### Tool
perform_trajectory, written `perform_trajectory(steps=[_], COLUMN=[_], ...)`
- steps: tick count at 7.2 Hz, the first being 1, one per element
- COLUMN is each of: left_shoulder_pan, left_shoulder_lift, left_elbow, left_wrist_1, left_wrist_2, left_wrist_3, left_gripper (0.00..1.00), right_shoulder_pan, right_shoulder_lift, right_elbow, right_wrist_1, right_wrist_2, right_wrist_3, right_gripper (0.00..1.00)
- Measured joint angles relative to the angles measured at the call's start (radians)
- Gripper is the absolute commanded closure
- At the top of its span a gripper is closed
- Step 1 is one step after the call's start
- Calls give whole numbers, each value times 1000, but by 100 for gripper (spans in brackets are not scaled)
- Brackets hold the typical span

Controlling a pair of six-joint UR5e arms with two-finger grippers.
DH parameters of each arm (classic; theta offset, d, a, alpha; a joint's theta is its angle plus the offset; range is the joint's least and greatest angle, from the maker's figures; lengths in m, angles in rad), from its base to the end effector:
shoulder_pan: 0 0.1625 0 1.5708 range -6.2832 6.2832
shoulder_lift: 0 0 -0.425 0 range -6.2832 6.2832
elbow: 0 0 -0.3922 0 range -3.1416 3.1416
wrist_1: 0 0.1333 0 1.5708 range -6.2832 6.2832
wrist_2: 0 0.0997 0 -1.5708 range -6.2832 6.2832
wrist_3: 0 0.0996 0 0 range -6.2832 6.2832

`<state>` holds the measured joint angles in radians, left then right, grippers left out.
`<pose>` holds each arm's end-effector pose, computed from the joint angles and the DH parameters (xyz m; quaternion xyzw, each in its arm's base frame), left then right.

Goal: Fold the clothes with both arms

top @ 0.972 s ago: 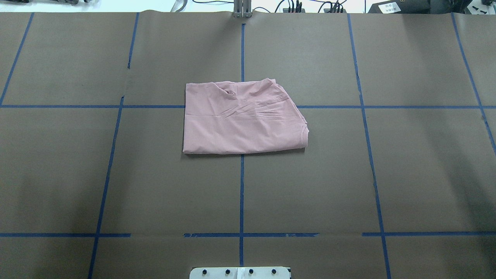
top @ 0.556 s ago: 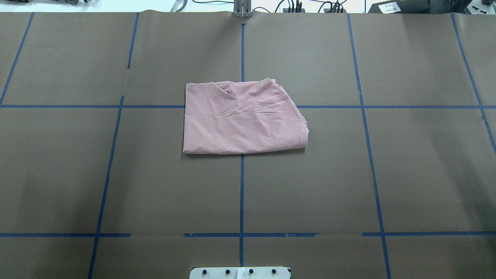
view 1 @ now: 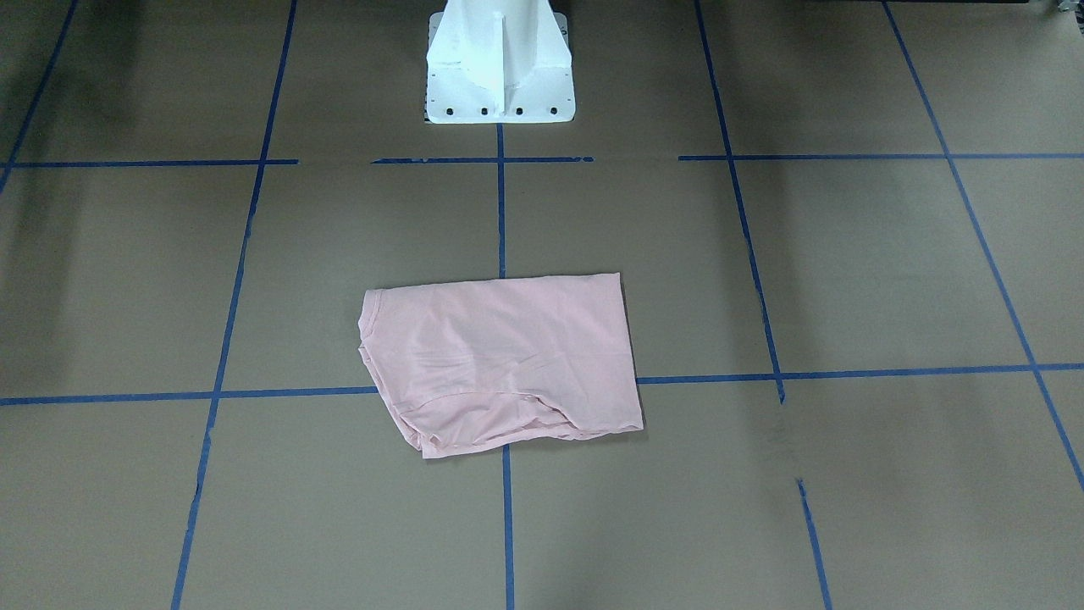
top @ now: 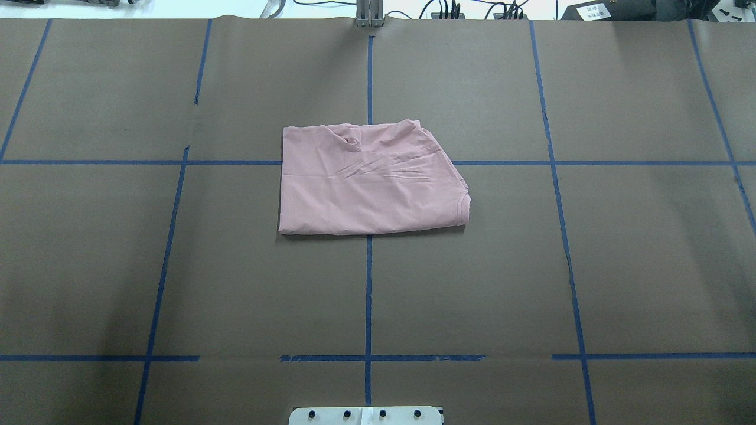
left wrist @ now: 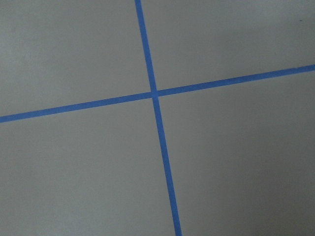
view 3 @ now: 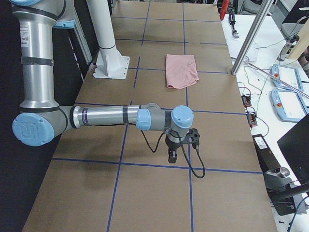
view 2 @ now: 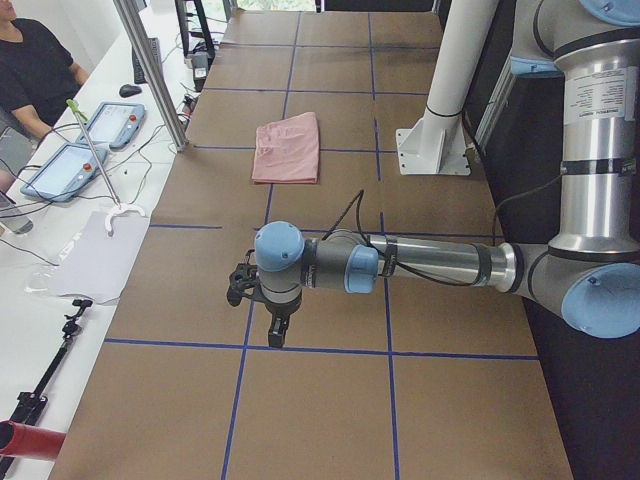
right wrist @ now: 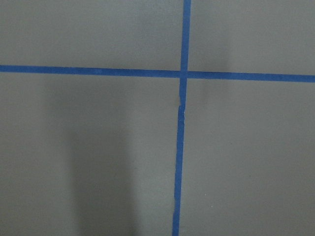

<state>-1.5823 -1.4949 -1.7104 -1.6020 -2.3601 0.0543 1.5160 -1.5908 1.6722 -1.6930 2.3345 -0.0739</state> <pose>-0.0679 -0.4643 0.6217 0.0564 0.3824 0.0380 0.9215 0.0381 -0.4819 0.6315 -0.0154 -0.3727 -0.0521 0.9264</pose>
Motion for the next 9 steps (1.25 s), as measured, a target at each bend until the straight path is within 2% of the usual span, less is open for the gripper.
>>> perform_trajectory(steps=[4, 9], left_shoulder_pan=[-53, -55], left_shoulder_lift=[-6, -4], left_elbow=[32, -10], left_wrist_1=[46, 40], left_wrist_2=[-8, -45], left_wrist_3=[-127, -184], left_gripper=[0, 0], right_shoulder_pan=[4, 4], right_shoulder_lift=[16, 16], right_elbow=[-25, -24], right_wrist_1=[0, 0], right_wrist_2=[-4, -2], right_wrist_3=[-42, -35], right_gripper=[0, 0])
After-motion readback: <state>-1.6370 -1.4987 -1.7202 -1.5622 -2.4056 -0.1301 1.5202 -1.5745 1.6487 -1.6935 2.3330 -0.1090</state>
